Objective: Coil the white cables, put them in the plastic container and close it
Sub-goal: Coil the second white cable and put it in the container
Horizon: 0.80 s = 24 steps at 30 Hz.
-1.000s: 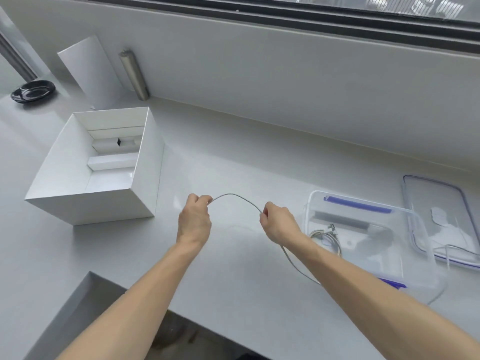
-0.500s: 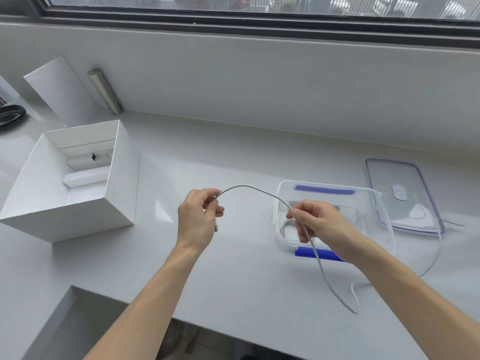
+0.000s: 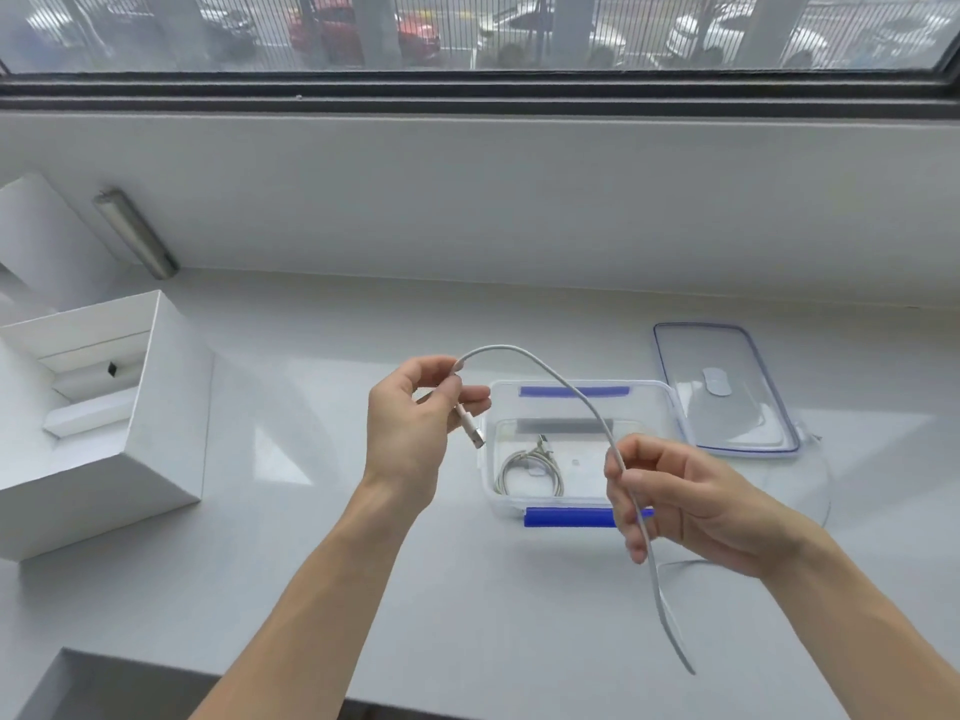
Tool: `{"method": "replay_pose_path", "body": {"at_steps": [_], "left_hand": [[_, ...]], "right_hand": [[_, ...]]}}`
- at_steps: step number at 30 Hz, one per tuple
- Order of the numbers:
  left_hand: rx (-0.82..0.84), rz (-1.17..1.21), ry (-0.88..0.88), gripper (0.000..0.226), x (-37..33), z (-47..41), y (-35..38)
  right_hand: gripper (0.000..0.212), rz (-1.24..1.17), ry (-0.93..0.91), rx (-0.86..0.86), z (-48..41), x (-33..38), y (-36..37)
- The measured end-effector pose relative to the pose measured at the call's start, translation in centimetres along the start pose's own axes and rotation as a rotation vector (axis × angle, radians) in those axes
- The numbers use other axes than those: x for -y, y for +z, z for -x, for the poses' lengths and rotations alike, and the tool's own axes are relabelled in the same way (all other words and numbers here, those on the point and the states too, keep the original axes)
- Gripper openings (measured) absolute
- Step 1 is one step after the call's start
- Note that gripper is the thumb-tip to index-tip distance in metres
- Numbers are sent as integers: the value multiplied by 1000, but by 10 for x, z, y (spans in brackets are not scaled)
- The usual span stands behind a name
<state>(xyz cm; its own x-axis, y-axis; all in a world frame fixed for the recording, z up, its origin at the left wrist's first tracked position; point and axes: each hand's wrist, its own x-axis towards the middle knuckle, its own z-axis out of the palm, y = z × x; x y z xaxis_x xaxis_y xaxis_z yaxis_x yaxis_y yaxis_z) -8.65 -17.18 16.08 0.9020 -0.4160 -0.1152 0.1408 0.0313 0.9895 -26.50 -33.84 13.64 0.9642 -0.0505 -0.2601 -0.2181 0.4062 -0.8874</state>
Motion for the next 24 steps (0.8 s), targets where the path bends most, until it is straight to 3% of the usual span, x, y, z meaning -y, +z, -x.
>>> {"method": "replay_pose_path", "body": {"at_steps": [4, 6, 9, 13, 17, 21, 24], "left_hand": [[56, 399, -306, 14, -3, 9, 9], [125, 544, -457, 13, -2, 18, 15], [240, 515, -586, 13, 1, 33, 27], [259, 462, -625, 12, 7, 41, 42], [271, 655, -677, 8, 9, 42, 53], [282, 788, -679, 26, 11, 40, 62], [293, 781, -653, 21, 9, 38, 69]], "right_hand": [[48, -73, -205, -204, -10, -2, 2], [49, -106, -315, -270, -17, -3, 7], [42, -95, -433, -337, -25, -3, 16], [37, -98, -481, -397, -31, -3, 21], [25, -180, -471, -398, -31, -3, 22], [30, -159, -466, -402, -29, -3, 18], [35, -174, -449, -369, -24, 0, 14]]}}
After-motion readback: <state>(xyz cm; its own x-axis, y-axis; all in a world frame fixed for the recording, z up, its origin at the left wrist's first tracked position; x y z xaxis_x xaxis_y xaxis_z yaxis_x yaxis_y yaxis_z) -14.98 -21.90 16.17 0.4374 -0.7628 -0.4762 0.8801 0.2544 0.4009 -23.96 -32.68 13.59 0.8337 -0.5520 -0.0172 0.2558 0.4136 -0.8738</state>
